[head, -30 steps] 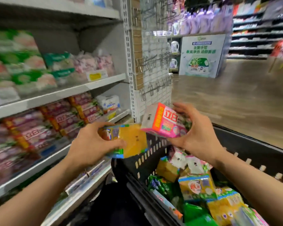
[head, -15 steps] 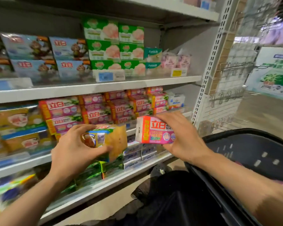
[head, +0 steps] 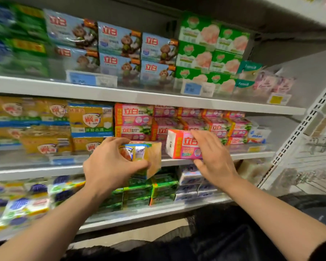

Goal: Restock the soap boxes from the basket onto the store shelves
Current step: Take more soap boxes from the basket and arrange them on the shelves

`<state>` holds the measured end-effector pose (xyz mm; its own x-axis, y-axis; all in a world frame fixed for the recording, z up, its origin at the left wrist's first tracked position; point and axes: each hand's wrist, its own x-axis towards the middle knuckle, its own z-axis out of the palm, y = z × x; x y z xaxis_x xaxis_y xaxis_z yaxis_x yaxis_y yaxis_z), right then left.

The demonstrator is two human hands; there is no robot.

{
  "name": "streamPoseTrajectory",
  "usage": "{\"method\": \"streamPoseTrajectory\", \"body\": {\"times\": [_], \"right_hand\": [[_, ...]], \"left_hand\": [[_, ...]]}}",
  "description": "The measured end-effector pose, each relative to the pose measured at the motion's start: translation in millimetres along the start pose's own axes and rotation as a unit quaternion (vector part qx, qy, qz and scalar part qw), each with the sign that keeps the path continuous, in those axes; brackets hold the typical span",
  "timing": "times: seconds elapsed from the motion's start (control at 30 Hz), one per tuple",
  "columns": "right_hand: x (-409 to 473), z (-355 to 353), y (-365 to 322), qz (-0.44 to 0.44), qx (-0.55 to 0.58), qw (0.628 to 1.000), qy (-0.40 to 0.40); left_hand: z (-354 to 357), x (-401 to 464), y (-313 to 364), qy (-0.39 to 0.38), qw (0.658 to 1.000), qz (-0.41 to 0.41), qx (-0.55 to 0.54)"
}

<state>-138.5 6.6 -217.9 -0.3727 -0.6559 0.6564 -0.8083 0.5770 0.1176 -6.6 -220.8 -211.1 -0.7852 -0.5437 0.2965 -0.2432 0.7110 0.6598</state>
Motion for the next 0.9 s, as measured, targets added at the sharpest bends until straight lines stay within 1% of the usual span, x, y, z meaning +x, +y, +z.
{"method": "streamPoseTrajectory", "body": {"times": [0.1, 0.23, 0.43, 0.57, 0.67, 0.8, 0.9], "right_hand": [[20.5, 19.3, 2.1, -0.034, -0.035, 0.997, 0.054], [44.5, 47.0, 4.8, -0.038, -0.047, 0.989, 0.134], [61.1, 75.6, 13.1, -0.016, -0.065, 0.979, 0.191], [74.0, 77.1, 12.5, -0.044, -0.084, 0.966, 0.242], [76.8, 81.0, 13.9, -0.064, -0.096, 0.959, 0.257], [74.2, 91.0, 17.8, -0.022, -0.097, 0.963, 0.250], [71.0, 94.7, 14.8, 0.011, -0.091, 0.968, 0.235]], "left_hand": [[2.3, 9.3, -4.8, 0.007, 1.000, -0.008, -0.009], [6.7, 19.5, -12.3, 0.023, 1.000, -0.017, -0.001], [14.3, 31.3, -25.7, 0.056, 0.998, 0.003, 0.019], [16.5, 30.3, -33.7, 0.052, 0.997, 0.036, 0.038], [16.2, 28.3, -38.6, 0.045, 0.997, 0.049, 0.035], [16.6, 27.5, -45.1, 0.035, 0.998, 0.039, 0.016], [16.4, 26.5, -48.7, 0.043, 0.998, 0.040, 0.008]]}}
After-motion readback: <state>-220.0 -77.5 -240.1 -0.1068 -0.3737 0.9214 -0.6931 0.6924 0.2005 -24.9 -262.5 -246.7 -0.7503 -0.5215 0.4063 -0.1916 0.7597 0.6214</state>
